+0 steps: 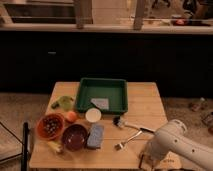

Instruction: Place eraser in tray

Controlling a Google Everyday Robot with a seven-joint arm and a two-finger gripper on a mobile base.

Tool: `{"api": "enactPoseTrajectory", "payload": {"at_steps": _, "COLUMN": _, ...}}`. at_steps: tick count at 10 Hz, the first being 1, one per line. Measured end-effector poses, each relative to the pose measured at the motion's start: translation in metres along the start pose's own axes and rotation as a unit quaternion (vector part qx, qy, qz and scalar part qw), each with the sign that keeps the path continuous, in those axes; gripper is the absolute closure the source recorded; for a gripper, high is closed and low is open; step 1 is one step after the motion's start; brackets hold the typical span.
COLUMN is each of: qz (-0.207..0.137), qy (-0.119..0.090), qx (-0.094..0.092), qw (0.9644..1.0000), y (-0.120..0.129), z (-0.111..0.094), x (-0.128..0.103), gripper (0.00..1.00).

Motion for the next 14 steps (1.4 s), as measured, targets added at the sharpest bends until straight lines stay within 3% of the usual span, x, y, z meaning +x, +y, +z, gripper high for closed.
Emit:
{"api": "enactPoseTrajectory", "payload": {"at_steps": 3, "qz": 0.008, "qy": -0.008, "qx": 0.024, "qw": 0.9996, "y": 0.001, "z": -0.001, "x": -0.001, "gripper": 0.97}}
{"api": "enactPoseTrajectory", "payload": {"at_steps": 4, "qz": 0.018, "qy": -0.006, "qx": 0.029, "qw": 0.9994, "y": 0.000, "z": -0.005, "x": 0.000, "gripper": 1.00}}
{"api": "enactPoseTrajectory", "payload": {"at_steps": 8, "qz": 0.073, "qy": 0.017, "qx": 0.038, "qw": 0.9965, "y": -0.006, "z": -0.028, "x": 0.005, "gripper": 1.00}}
{"api": "enactPoseTrajectory", "payload": {"at_steps": 14, "qz": 0.100, "qy": 0.048, "qx": 0.039, "qw": 0.9931, "y": -0.027, "z": -0.064, "x": 0.015, "gripper": 1.00}}
